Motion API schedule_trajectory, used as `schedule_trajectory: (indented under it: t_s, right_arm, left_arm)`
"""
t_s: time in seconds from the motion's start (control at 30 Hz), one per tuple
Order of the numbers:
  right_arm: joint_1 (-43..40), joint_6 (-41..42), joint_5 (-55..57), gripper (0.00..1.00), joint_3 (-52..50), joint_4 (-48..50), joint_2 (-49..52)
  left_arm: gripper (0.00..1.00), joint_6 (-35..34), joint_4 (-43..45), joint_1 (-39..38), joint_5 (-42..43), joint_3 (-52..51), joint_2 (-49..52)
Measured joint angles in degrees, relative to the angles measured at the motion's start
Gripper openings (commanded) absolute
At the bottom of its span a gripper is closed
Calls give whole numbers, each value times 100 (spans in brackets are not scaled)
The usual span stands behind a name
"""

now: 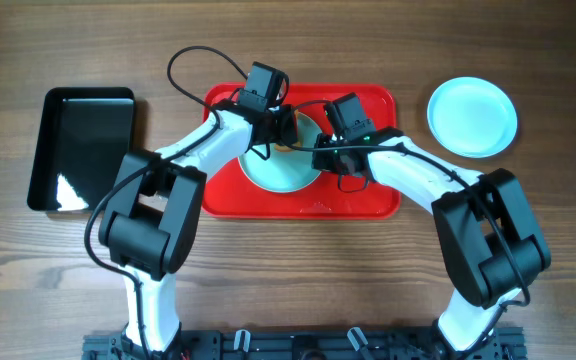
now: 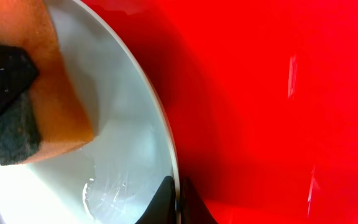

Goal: Clean dirty plates on tray and stack at the side
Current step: 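Scrub the tilted plate with the sponge using the left gripper, then lift the plate with the right gripper and carry it right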

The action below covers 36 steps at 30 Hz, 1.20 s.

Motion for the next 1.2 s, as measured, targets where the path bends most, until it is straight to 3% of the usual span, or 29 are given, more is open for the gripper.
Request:
schedule_trajectory:
  t_s: [0.3, 0.8, 1.0, 1.2]
  right_arm:
    - [2, 0, -7, 4, 0, 0, 0]
    - [13, 4, -4, 4, 4, -24, 0]
    - [13, -9, 70, 4, 66, -142, 0]
    - [13, -315, 474, 4, 715, -1147, 0]
  left_arm:
    - [4, -4, -455, 0, -417, 81, -9]
    - [4, -2, -1685, 50, -2653, 37, -857]
    - [4, -2, -1930, 55, -2883, 37, -1320]
    - [4, -7, -2420, 55, -2863, 37, -1888]
